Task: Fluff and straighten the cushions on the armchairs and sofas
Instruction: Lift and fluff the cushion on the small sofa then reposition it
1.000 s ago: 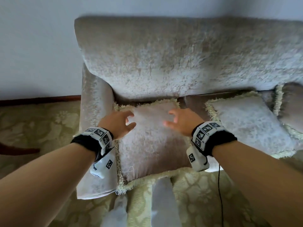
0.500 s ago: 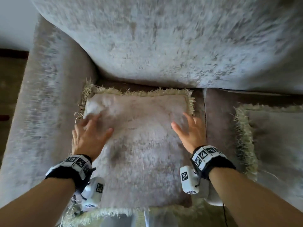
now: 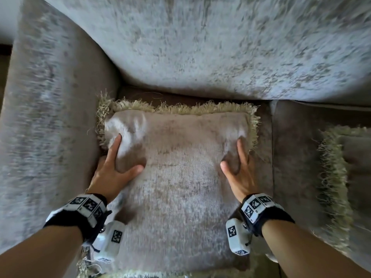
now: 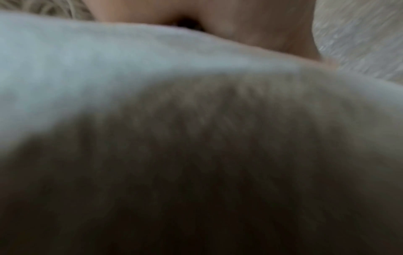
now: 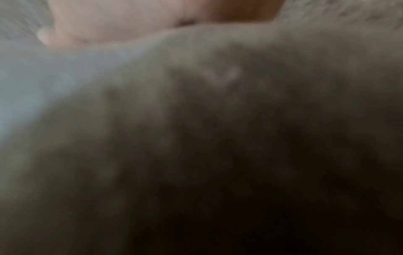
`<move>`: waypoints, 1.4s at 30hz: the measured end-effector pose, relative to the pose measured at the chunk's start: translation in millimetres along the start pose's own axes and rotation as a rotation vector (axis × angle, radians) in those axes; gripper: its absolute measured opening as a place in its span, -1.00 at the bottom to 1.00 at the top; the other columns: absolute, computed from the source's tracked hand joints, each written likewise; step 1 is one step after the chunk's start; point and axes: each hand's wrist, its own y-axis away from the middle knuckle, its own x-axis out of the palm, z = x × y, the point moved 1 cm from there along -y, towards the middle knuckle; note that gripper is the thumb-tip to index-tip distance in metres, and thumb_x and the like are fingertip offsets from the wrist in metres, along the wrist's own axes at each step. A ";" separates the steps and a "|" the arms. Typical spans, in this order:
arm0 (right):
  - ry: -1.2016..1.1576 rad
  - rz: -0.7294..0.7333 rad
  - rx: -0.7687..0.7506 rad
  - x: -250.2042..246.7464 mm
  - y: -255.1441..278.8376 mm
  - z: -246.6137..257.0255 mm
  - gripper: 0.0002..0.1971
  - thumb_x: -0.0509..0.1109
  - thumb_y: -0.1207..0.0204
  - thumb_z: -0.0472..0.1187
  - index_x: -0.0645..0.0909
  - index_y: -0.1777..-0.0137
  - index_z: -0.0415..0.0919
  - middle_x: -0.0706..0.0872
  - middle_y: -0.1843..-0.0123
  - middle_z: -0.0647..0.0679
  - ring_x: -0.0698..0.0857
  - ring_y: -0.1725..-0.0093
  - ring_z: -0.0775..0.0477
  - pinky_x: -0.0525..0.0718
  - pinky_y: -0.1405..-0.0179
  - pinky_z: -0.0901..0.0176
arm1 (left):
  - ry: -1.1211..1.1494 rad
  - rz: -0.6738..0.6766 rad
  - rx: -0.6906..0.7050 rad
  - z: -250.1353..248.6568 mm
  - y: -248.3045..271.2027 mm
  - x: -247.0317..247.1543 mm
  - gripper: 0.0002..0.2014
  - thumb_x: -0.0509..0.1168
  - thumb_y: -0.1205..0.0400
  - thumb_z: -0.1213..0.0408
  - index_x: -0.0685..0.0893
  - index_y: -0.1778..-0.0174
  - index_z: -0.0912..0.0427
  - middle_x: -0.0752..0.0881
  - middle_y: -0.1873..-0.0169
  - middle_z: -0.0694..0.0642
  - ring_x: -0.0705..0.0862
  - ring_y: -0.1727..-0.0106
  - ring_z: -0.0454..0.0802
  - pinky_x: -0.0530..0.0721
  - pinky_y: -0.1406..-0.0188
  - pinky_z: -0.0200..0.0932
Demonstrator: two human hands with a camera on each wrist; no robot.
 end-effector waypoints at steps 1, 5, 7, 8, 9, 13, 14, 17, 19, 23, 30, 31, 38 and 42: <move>-0.023 0.000 -0.012 4.1 -2.2 -2.8 -0.11 0.34 -0.46 0.43 -0.15 -0.67 0.59 -0.01 -0.79 -0.13 0.30 -0.66 -0.38 0.46 -0.41 -0.27 | -0.007 0.007 0.009 2.0 -2.2 1.0 0.16 0.45 -0.16 -0.50 -0.06 -0.65 -0.67 0.23 -0.77 -0.05 0.33 -0.71 0.23 0.36 -0.58 0.28; -0.114 -0.022 -0.060 10.2 -11.8 -9.1 -0.10 0.26 -0.32 0.56 -0.05 -0.66 0.60 0.17 -0.77 -0.02 0.41 -0.61 -0.23 0.41 -0.32 0.03 | -0.002 -0.034 0.027 1.4 -5.7 2.3 0.05 0.58 -0.33 -0.29 0.03 -0.61 -0.69 0.30 -0.75 -0.01 0.41 -0.66 0.29 0.40 -0.55 0.30; -0.151 -0.043 -0.055 8.9 -15.1 -8.3 -0.12 0.20 -0.29 0.59 0.03 -0.65 0.56 0.28 -0.73 -0.05 0.49 -0.55 -0.21 0.40 -0.29 0.07 | -0.004 -0.086 0.033 -2.4 -4.7 2.3 -0.07 0.51 -0.26 -0.39 0.09 -0.46 -0.76 0.48 -0.65 0.07 0.55 -0.53 0.35 0.50 -0.47 0.29; -0.164 -0.054 -0.053 8.3 -17.3 -8.1 -0.14 0.19 -0.31 0.59 0.08 -0.65 0.54 0.33 -0.70 -0.07 0.51 -0.53 -0.19 0.39 -0.30 0.07 | 0.002 -0.107 0.034 -4.2 -4.7 1.9 -0.13 0.42 -0.21 -0.46 0.13 -0.41 -0.76 0.55 -0.59 0.10 0.60 -0.46 0.36 0.54 -0.41 0.27; -0.173 -0.063 -0.056 7.7 -19.0 -7.2 -0.17 0.18 -0.33 0.58 0.12 -0.64 0.51 0.38 -0.67 -0.09 0.52 -0.51 -0.18 0.39 -0.30 0.08 | 0.010 -0.122 0.035 -4.8 -4.7 2.3 -0.16 0.36 -0.17 -0.50 0.17 -0.39 -0.74 0.61 -0.53 0.12 0.63 -0.40 0.36 0.58 -0.34 0.23; -0.137 -0.096 -0.074 8.5 -22.8 -4.9 -0.22 0.12 -0.38 0.64 0.22 -0.59 0.42 0.54 -0.52 -0.16 0.64 -0.32 -0.21 0.54 -0.16 0.06 | 0.031 -0.150 0.045 -10.5 -0.8 4.9 -0.09 0.48 -0.15 -0.53 0.33 -0.45 -0.57 0.67 -0.43 0.14 0.67 -0.33 0.34 0.59 -0.22 0.14; -0.141 -0.101 -0.090 9.4 -21.8 -4.0 -0.22 0.13 -0.41 0.63 0.24 -0.60 0.38 0.54 -0.52 -0.15 0.64 -0.29 -0.17 0.52 -0.12 0.10 | 0.030 -0.162 0.046 -12.0 0.8 5.5 -0.10 0.50 -0.16 -0.50 0.33 -0.44 -0.57 0.68 -0.42 0.15 0.68 -0.33 0.33 0.59 -0.22 0.13; -0.157 -0.133 -0.153 8.2 -18.3 -2.1 -0.21 0.14 -0.40 0.62 0.30 -0.59 0.30 0.53 -0.57 -0.07 0.59 -0.36 -0.06 0.50 -0.24 0.16 | 0.030 -0.192 0.063 -17.7 7.3 6.9 -0.01 0.51 -0.13 -0.50 0.34 -0.53 -0.49 0.68 -0.42 0.13 0.68 -0.34 0.31 0.63 -0.34 0.17; -0.157 -0.154 -0.163 2.6 -14.4 1.2 -0.23 0.13 -0.37 0.66 0.30 -0.55 0.37 0.53 -0.57 -0.04 0.57 -0.43 -0.10 0.55 -0.38 0.02 | 0.042 -0.216 0.091 -23.9 13.0 4.4 0.01 0.46 -0.10 -0.54 0.33 -0.53 -0.50 0.67 -0.43 0.09 0.67 -0.36 0.29 0.63 -0.42 0.27; -0.223 -0.202 -0.207 -29.9 10.1 24.9 -0.25 0.25 -0.39 0.51 0.27 -0.59 0.38 0.43 -0.62 -0.09 0.48 -0.52 -0.07 0.43 -0.37 0.15 | 0.114 -0.282 0.187 -52.8 34.5 -5.2 0.00 0.45 -0.07 -0.48 0.27 -0.51 -0.68 0.62 -0.45 -0.03 0.62 -0.42 0.17 0.60 -0.47 0.23; -0.251 -0.555 -0.556 -128.1 23.5 84.6 -0.18 0.34 -0.47 0.26 0.31 -0.68 -0.07 0.39 -0.60 -0.31 0.40 -0.44 0.10 0.27 -0.25 0.72 | 0.320 -0.417 0.588 -123.3 47.2 -23.4 0.21 0.60 -0.21 -0.34 0.15 -0.77 -0.26 0.39 -0.64 -0.31 0.38 -0.67 -0.27 0.34 -0.72 -0.01; -0.259 -0.604 -0.606 -140.5 22.8 95.3 -0.20 0.34 -0.48 0.23 0.31 -0.68 -0.12 0.39 -0.60 -0.33 0.37 -0.43 0.19 0.23 -0.25 0.77 | 0.343 -0.437 0.686 -134.6 44.1 -27.8 0.22 0.58 -0.28 -0.36 0.16 -0.80 -0.04 0.35 -0.70 -0.18 0.31 -0.71 -0.26 0.28 -0.74 -0.01; -0.301 -0.814 -0.773 -180.2 -7.2 147.5 -0.18 0.13 -0.51 0.52 0.18 -0.66 0.07 0.32 -0.68 -0.33 0.32 -0.66 -0.09 0.19 -0.48 0.60 | 0.310 -0.521 1.083 -199.9 3.6 -60.1 0.21 0.52 -0.48 -0.21 0.03 -0.72 0.55 0.19 -0.73 0.46 0.19 -0.79 0.27 0.13 -0.76 0.33; -0.330 -0.759 -0.721 -163.4 -35.6 153.2 -0.14 0.16 -0.46 0.56 0.17 -0.69 0.17 0.29 -0.69 -0.31 0.33 -0.65 -0.19 0.22 -0.45 0.53 | 0.290 -0.574 1.024 -189.2 -35.9 -56.0 0.17 0.60 -0.44 -0.18 0.08 -0.78 0.26 0.25 -0.73 0.35 0.22 -0.77 0.27 0.16 -0.73 0.39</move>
